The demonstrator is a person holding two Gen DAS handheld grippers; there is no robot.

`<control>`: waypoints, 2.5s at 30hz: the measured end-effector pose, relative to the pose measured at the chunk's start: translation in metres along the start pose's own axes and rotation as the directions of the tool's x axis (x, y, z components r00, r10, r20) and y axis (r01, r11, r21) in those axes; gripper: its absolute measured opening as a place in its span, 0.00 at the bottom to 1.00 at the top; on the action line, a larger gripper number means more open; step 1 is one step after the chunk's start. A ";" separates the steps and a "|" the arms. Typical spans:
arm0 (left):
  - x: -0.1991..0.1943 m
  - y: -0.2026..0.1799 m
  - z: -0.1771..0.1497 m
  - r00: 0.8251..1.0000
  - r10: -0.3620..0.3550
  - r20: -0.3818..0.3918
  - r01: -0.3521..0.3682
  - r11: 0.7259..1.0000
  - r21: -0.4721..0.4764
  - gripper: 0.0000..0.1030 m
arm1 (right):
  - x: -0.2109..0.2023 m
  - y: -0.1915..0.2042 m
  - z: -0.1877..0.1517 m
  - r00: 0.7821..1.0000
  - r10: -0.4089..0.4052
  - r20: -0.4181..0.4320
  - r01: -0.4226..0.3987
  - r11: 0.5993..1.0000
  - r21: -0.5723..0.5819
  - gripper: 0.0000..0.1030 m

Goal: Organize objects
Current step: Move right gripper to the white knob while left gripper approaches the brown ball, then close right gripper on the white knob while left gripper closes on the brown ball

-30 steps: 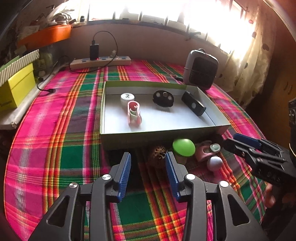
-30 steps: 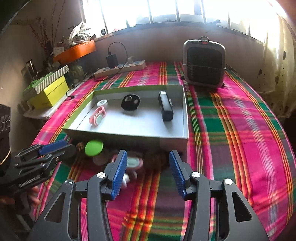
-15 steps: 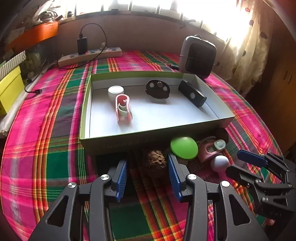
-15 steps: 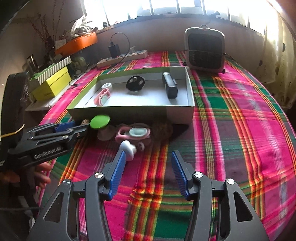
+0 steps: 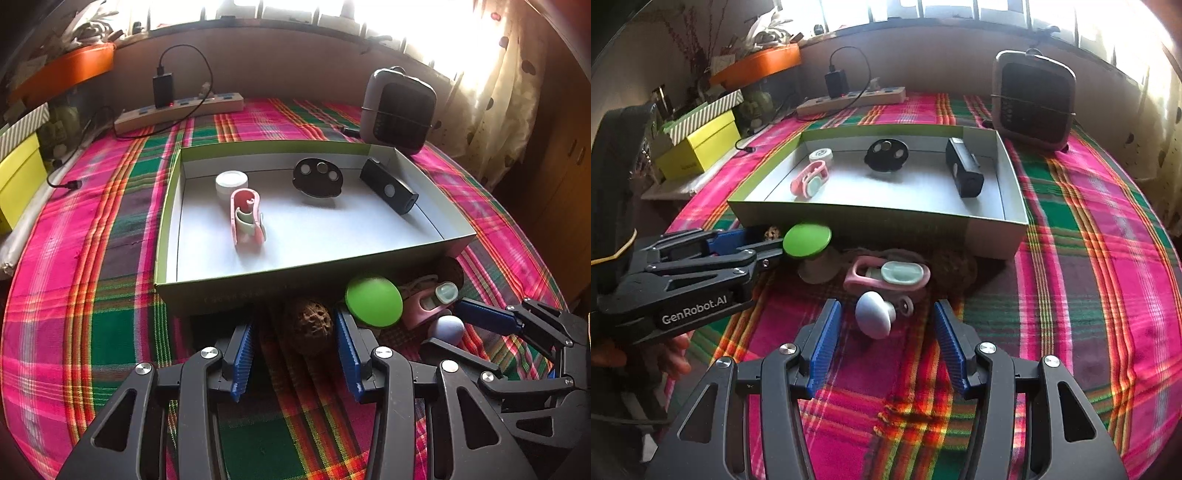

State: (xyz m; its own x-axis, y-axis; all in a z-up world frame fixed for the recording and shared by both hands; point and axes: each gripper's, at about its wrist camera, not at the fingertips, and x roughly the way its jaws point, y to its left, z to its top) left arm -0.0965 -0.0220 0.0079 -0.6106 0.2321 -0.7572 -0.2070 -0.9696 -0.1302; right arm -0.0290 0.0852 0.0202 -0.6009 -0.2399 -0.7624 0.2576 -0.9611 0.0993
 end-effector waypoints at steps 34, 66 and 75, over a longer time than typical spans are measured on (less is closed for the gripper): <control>0.001 0.004 0.000 0.999 0.040 0.011 -0.039 0.998 -0.040 0.25 | 0.000 -0.001 0.000 0.999 -0.032 -0.007 0.031 0.998 -0.063 0.32; -0.016 0.007 -0.002 0.999 0.033 0.035 -0.031 0.998 -0.051 0.25 | -0.011 -0.002 0.002 0.999 0.026 0.023 -0.025 0.999 -0.042 0.32; -0.029 0.004 0.004 0.998 0.016 0.062 -0.014 0.999 -0.042 0.25 | -0.021 -0.005 0.010 0.998 0.042 0.056 -0.040 0.999 -0.030 0.32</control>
State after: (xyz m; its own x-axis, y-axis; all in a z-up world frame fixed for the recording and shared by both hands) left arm -0.0834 -0.0326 0.0317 -0.6605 0.2204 -0.7177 -0.1661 -0.9751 -0.1466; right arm -0.0251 0.0941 0.0425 -0.6312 -0.2869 -0.7206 0.3038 -0.9463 0.1107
